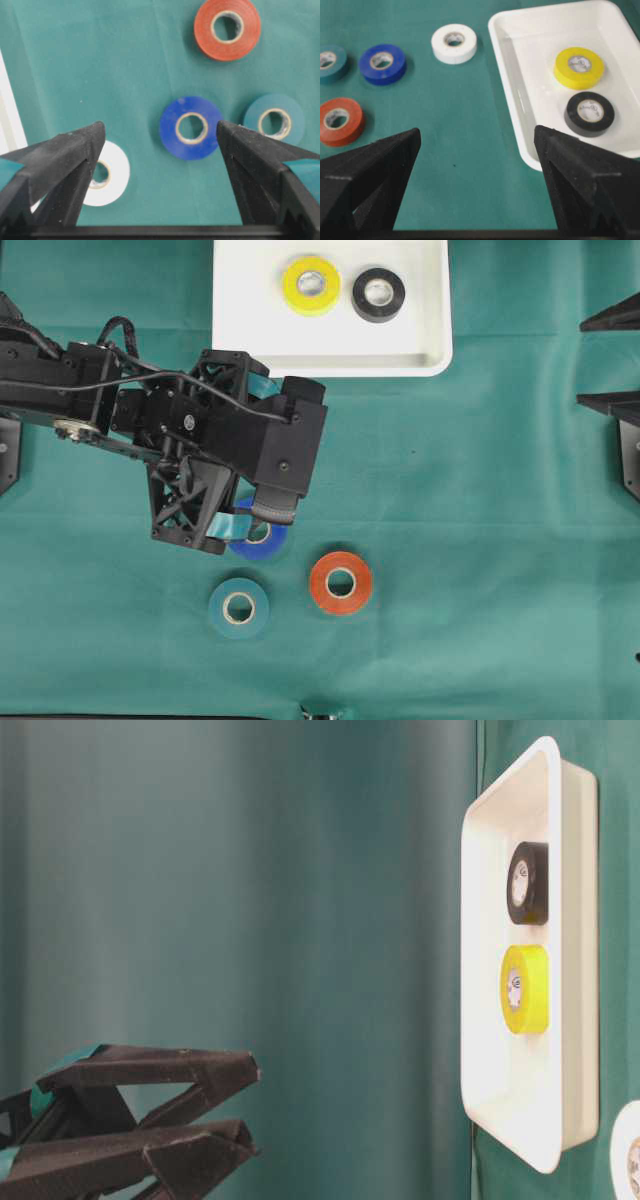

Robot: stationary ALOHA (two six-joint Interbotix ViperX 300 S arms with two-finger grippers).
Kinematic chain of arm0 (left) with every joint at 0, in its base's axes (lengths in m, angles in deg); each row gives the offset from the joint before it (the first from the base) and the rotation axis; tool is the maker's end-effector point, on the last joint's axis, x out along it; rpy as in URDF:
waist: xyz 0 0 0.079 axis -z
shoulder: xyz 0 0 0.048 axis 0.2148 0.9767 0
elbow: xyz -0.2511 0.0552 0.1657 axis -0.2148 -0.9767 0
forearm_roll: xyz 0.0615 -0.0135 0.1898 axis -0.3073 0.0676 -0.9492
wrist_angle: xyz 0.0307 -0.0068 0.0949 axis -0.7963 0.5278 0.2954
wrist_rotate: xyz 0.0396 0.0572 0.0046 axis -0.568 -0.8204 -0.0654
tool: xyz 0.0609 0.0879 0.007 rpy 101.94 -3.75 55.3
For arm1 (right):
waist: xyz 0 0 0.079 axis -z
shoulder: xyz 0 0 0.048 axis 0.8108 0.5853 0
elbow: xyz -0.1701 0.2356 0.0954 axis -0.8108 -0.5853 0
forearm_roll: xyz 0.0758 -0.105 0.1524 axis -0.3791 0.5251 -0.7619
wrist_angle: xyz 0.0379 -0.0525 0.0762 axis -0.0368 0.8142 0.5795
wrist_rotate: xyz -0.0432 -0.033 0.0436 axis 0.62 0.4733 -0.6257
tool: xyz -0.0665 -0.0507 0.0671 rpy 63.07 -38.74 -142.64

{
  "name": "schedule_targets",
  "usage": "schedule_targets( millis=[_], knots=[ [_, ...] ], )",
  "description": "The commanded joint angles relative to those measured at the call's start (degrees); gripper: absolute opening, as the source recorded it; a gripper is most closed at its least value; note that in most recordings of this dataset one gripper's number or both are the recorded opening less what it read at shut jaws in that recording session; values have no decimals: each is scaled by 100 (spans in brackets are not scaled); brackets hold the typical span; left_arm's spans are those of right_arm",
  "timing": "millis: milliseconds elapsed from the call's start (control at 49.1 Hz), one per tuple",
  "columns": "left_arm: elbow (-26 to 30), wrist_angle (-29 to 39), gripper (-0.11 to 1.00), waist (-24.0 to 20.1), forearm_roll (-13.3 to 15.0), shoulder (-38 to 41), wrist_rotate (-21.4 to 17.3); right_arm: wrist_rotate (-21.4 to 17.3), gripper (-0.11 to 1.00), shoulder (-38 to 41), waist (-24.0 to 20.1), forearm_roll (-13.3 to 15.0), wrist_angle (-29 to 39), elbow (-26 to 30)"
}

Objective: Pick up the tape from a random location and place it into the white case.
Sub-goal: 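Move the open left gripper over the blue tape roll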

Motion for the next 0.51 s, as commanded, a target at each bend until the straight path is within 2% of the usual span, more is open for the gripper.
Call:
schedule_targets(
  millis=[0, 489],
  knots=[
    [123, -26, 99, -9, -9, -79, -9, 9, 90, 70, 0, 9, -35, 114],
    [-9, -132, 99, -9, -9, -62, -9, 9, 90, 79, 0, 9, -26, 105]
  ],
)
